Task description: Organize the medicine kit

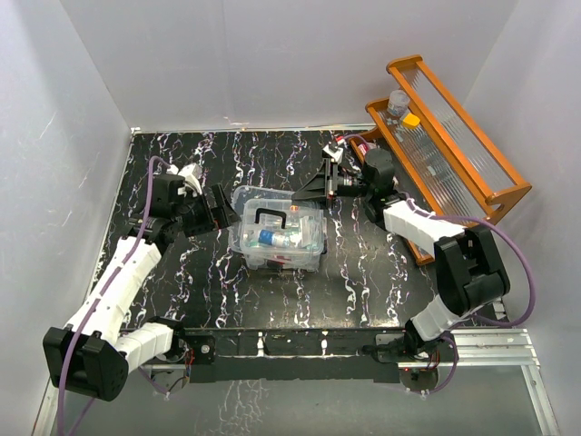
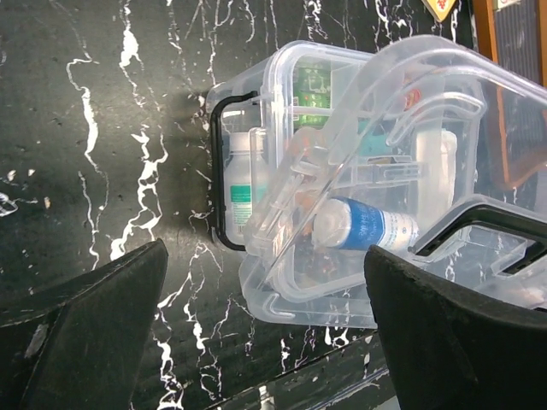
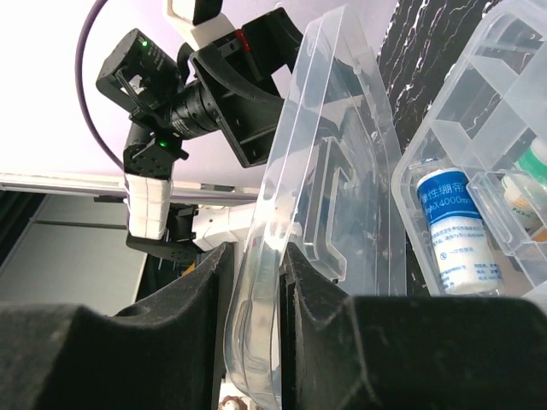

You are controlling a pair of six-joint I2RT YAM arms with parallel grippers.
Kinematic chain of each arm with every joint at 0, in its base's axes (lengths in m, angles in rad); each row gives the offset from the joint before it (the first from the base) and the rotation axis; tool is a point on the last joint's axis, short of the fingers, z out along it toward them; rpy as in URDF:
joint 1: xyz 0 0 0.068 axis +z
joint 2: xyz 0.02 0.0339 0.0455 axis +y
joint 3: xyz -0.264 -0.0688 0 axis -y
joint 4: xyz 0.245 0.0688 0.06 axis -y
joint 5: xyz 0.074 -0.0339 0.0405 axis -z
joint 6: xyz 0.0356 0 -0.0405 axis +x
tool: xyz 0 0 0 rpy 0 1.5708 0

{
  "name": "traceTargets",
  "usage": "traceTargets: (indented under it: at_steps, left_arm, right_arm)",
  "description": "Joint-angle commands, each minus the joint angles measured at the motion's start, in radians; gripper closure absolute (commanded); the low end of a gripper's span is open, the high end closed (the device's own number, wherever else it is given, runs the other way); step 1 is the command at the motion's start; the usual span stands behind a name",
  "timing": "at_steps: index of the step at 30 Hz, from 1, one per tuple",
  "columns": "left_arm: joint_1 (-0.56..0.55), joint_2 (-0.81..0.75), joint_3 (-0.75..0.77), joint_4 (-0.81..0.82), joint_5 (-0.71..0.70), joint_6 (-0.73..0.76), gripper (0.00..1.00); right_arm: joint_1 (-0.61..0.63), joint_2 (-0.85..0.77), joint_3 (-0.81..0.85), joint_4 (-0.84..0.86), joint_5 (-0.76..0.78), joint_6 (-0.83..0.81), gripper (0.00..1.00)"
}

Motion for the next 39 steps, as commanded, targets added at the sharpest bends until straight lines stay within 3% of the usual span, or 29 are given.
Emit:
traceTargets:
  at_steps: [1, 11, 20, 32, 39]
  left_arm:
    - [0.001, 0.004, -0.034, 0.108, 0.081, 0.007, 0.03]
    - [0.001, 0.073, -0.049, 0.177, 0.174, -0.063, 0.18]
    - [0.002, 0.098, -0.081, 0.202, 0.183, -0.077, 0.21]
    - [0.002, 0.153, -0.105, 0.236, 0.220, -0.123, 0.35]
    - [0.001, 0.161, -0.111, 0.221, 0.199, -0.115, 0.40]
  right_arm:
    - [-0.020, 0.022, -0.007, 0.133, -0.017, 0.042, 0.81]
    - [-0.087, 0.071, -0.035, 0.117, 0.001, 0.023, 0.79]
    - [-0.115, 0.121, -0.002, 0.022, 0.029, -0.056, 0.74]
    - [-0.140, 0.204, 0.050, -0.084, 0.078, -0.139, 0.71]
    - [-0.145, 0.230, 0.091, -0.130, 0.117, -0.187, 0.58]
